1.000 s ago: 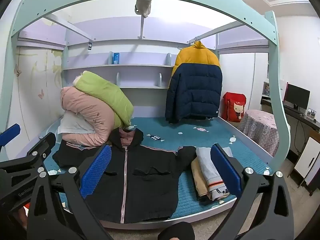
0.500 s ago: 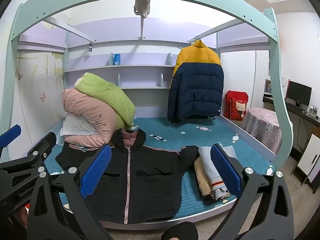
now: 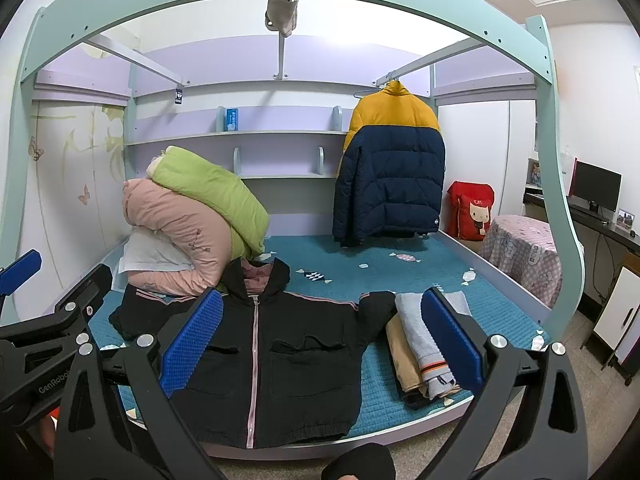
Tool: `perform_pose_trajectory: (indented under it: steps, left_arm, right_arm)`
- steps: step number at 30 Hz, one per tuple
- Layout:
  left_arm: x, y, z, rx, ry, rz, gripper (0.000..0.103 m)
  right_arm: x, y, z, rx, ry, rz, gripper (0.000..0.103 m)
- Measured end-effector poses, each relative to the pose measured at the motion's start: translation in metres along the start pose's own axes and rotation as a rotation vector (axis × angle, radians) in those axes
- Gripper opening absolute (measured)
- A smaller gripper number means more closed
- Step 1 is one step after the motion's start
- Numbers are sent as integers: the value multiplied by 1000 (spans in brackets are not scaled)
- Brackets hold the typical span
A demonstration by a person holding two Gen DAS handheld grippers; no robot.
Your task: Fold large clothes
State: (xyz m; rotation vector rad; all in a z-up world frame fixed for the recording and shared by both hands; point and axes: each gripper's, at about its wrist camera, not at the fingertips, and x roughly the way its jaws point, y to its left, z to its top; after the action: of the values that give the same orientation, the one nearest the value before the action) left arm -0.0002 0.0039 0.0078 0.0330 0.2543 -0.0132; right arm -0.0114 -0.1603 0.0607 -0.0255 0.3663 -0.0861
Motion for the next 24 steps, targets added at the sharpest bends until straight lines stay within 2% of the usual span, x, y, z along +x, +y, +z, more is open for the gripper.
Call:
perform_pose_trajectory:
  steps: [24]
  left_arm:
    - [-1, -7, 1, 2, -2, 2, 99]
  right_arm:
    - [-1, -3, 2, 2, -7, 1, 96]
